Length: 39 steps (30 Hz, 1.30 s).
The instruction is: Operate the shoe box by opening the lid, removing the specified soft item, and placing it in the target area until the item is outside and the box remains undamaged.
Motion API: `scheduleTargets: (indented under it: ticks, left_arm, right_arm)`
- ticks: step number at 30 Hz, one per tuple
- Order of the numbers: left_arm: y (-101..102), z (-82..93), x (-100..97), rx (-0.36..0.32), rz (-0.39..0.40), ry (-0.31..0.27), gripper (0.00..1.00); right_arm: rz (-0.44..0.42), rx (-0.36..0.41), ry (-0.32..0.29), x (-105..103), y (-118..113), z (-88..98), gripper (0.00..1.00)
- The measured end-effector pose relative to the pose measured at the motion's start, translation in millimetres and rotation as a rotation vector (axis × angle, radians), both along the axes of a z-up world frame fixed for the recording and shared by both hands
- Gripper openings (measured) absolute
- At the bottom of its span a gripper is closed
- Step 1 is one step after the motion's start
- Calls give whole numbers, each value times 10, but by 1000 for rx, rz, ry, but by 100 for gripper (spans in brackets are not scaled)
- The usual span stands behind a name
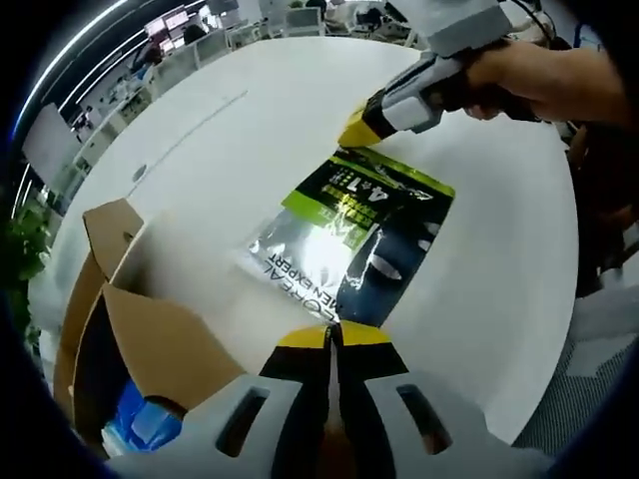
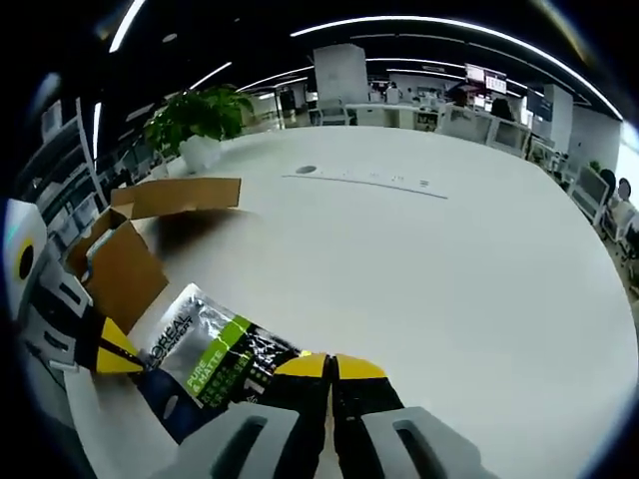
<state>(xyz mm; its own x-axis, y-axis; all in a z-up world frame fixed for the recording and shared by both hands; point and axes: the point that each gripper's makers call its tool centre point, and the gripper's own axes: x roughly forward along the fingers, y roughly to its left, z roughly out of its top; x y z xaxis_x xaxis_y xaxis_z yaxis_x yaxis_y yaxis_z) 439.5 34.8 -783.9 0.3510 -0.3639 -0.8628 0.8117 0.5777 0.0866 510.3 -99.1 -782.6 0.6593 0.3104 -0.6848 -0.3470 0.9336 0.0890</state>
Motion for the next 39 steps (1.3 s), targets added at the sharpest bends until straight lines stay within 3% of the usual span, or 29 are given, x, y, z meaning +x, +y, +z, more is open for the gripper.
scheduleTargets:
  ticks: [5,9,17,24,39]
  left_arm:
    - [2,8,-16,-3,2,-14,3]
    - [-9,64,-32,-14,-6,-39,7]
    - [-25,135,-99,-69,27,-47,11]
    - [-55,90,-161,-92,55,-41,11]
    - [-114,-43,-214,-77,74,3,12]
  right_arm:
    - [5,-21,0,-30,-43,28,0]
    - [23,-2,-23,-93,-56,123,6]
    - [144,9,-44,-351,-30,200,19]
    - [276,-34,-31,-604,18,148,29]
    - [351,-60,-26,-821,58,-47,39]
